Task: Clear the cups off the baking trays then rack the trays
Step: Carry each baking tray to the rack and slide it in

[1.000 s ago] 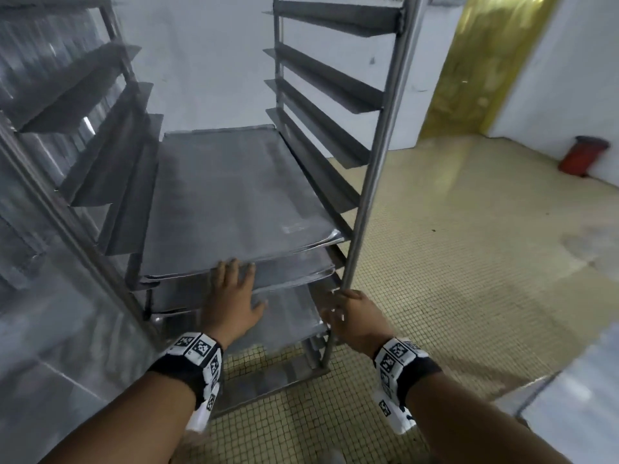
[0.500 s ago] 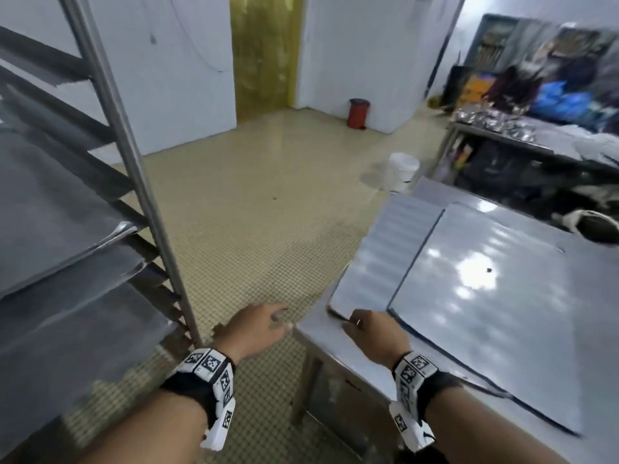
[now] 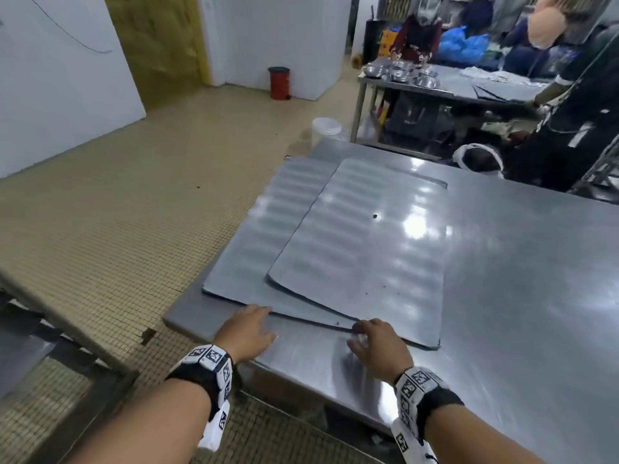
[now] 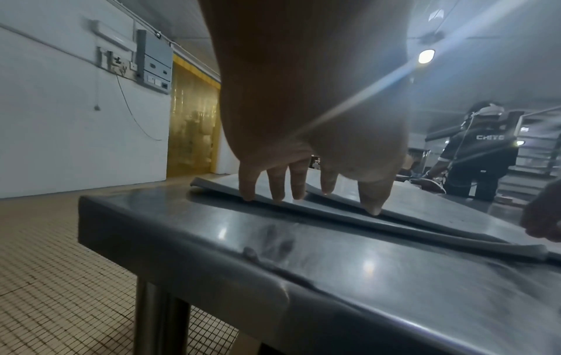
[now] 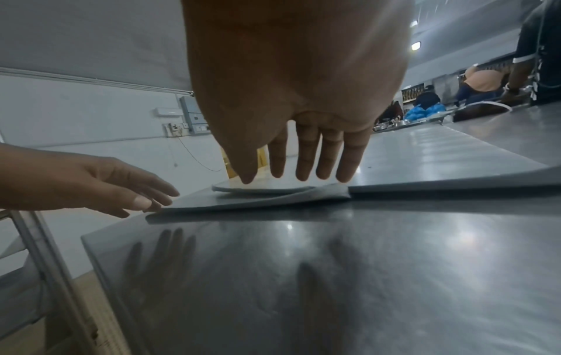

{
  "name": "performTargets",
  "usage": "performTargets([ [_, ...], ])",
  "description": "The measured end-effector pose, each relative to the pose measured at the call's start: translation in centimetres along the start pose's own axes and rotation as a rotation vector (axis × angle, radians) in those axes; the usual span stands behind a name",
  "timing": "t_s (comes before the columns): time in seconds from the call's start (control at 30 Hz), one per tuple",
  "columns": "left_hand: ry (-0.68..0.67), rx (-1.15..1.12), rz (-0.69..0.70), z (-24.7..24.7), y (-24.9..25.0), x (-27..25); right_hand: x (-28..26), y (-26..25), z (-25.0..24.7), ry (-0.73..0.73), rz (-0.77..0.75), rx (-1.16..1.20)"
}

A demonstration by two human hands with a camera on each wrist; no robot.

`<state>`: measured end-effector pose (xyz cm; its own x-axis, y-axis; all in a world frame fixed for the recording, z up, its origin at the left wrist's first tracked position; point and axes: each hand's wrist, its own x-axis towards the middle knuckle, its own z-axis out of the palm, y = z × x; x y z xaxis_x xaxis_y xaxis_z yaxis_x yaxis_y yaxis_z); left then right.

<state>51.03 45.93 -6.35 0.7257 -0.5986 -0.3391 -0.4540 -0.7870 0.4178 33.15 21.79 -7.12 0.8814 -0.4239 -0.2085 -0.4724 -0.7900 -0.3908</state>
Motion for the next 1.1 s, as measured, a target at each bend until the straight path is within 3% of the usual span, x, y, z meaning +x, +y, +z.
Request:
performTargets([
  [0.13,-0.088,0.141,-0.057,1.5,1.0,0.6,0.6,1.9,0.4,-0.032,-0.025,-0.012],
  [0.33,-0.103,0.234,-0.1,2.5,0.9,0.9,1.1,2.9,1.4,0.028,-0.045,-0.056],
  [0.6,-0.167,0.062,0.06,2.9,0.2,-2.6,-1.8,4.6,2.0,0.131,0.079,-0.057],
  [0.9,0.106,-0.167,0.058,3.3,-2.5,-6.2,-10.3,6.7,3.7,0.226,0.144,0.0],
  [1.03,0.238,-0.046,0.047,4.0,-4.8,-6.5,-13.7,6.0,4.9,0.199,0.197,0.032],
  [1.1,0.306,0.024,-0.091,4.1,-6.3,-6.5,-14.8,5.7,5.3,0.224,0.226,0.068],
])
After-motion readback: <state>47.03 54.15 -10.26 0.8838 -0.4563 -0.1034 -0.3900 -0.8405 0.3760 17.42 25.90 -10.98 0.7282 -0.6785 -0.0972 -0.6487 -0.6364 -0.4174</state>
